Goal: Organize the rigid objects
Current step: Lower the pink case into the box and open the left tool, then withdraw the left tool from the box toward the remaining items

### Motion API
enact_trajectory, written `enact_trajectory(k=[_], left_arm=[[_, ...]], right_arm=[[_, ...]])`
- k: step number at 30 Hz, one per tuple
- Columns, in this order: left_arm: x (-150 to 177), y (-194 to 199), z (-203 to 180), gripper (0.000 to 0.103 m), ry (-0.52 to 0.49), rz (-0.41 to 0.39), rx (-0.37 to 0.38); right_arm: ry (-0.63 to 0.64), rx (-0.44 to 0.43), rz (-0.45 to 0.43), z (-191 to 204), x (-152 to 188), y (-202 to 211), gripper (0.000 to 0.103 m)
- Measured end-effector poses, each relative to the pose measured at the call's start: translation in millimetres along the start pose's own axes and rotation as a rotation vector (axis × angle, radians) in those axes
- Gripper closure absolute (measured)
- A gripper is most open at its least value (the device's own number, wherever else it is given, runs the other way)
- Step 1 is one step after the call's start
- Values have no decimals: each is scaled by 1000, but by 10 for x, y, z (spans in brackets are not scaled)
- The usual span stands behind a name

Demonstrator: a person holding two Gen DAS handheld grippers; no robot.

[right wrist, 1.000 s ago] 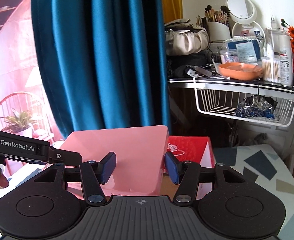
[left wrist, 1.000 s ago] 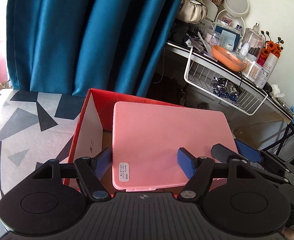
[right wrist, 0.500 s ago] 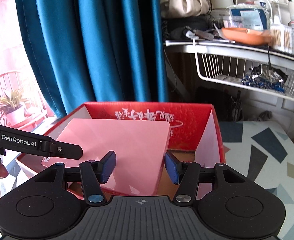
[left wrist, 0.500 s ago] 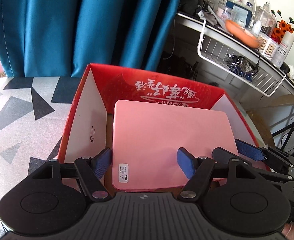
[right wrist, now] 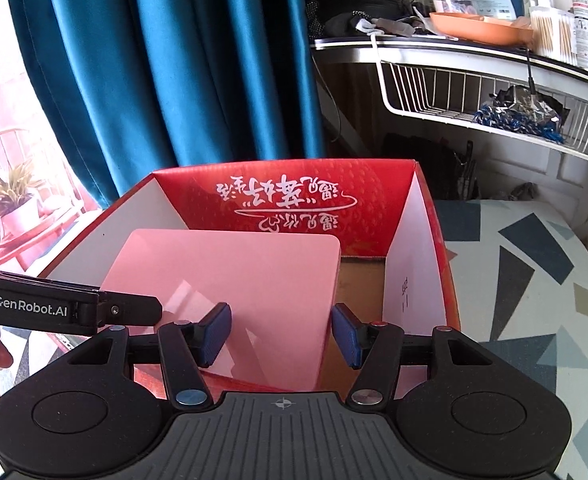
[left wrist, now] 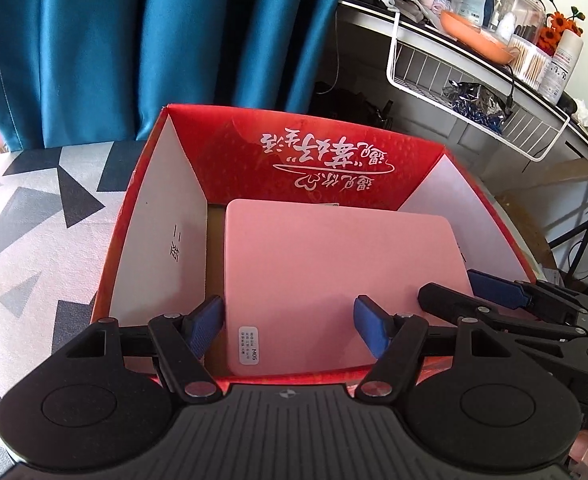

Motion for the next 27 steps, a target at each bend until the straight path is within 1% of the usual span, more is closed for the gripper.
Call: enact_trajectory(k=[2, 4, 8, 13, 17, 19, 22, 24, 25, 26, 27], left_arm=[[16, 6, -10, 29, 2, 10, -8], [31, 10, -42, 27, 2, 12, -9], [52, 7, -71, 26, -12, 14, -18], [30, 15, -53, 26, 12, 8, 3], [24, 31, -78, 24, 10, -2, 20], [19, 51, -76, 24, 13, -6, 4], [1, 108, -45, 21, 19, -18, -7], [-33, 181, -12, 13, 21, -43, -20], [-50, 218, -1, 10, 21, -55, -25], [-73, 263, 19, 5, 23, -69, -33], [-95, 306, 36, 3, 25, -82, -43]], right_arm=[[-14, -3, 10, -5, 6, -4, 50], [-28, -7, 18, -17, 4, -15, 49], [-16, -2, 21, -8, 6, -10, 49], [-13, 1, 25, -21, -3, -22, 48], [-13, -3, 24, -19, -2, -18, 48], [-15, -27, 21, 5, -1, -1, 48], [4, -20, 11, 37, -9, 25, 45], [17, -16, -3, 57, -31, 62, 41], [22, -13, -14, 60, -50, 89, 36], [26, -4, -27, 58, -74, 120, 28], [29, 6, -40, 49, -95, 152, 24]])
Point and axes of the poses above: each gripper's, at about its wrist camera, not at the fingertips, and y roughly against the way its jaws point, z to its left, x to its underside, the point moved 9 cm from there along -y, roughly the way its jaws point, and after that the axes turned 3 degrees about x, right-handed, at the moved point
